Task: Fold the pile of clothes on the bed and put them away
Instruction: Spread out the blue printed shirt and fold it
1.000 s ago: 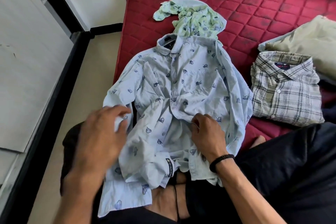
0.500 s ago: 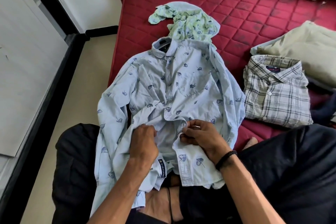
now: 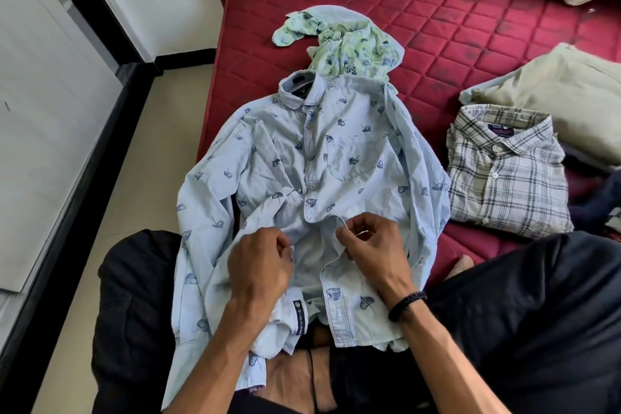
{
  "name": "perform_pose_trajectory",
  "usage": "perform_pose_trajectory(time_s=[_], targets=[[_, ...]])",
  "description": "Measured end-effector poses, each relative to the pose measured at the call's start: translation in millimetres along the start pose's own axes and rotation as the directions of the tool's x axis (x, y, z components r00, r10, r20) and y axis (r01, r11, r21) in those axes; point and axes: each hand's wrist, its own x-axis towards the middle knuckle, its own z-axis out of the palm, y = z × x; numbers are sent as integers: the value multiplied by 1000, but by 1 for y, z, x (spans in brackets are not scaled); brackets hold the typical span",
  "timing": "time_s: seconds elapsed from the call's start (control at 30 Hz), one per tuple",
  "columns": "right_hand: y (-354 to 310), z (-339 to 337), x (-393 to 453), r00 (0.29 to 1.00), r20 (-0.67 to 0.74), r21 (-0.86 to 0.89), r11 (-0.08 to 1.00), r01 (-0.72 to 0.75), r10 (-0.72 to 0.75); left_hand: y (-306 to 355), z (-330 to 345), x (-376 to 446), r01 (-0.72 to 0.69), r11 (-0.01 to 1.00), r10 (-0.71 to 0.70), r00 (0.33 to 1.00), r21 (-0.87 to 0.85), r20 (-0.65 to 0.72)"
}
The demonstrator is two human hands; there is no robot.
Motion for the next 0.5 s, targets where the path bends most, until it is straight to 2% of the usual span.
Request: perform_pose_trajectory(time_s=[0.07,0.1,0.13,0.2,0.23,0.27,0.3,0.37,0.4,0.43,0.5], targets=[[-4,1,-2,997,-33,-65,995,69,-71,11,-3,-5,46,960,-39,999,-278,30],[-4,1,-3,995,-27,-88,992,94,-96,18,-4,-8,105,899,-77,994,-425,83],[-4,1,-4,994,-11,-98,989,111,-112,26,-5,-12,190,807,-122,980,-559,157],[-3,2,-6,990,4,-134,981,137,-138,37,-5,-17,408,503,-205,913,-762,354],[-2,2,-6,987,3,-164,974,157,-158,39,-3,-20,487,364,-224,873,-794,432],[-1,2,-6,983,4,-189,966,179,-181,40,-1,-21,512,293,-246,856,-807,454],[0,2,-6,979,12,-208,957,203,-205,38,5,-22,483,326,-276,871,-812,407],[3,3,-5,970,51,-242,940,241,-236,34,15,-23,318,630,-281,944,-708,174],[4,4,-5,966,74,-266,929,257,-246,33,19,-25,234,743,-248,966,-627,68],[6,5,-5,960,100,-297,913,281,-263,36,20,-28,162,804,-202,979,-573,-7],[9,7,-4,944,151,-358,873,330,-295,39,23,-30,82,835,-135,989,-544,-59]])
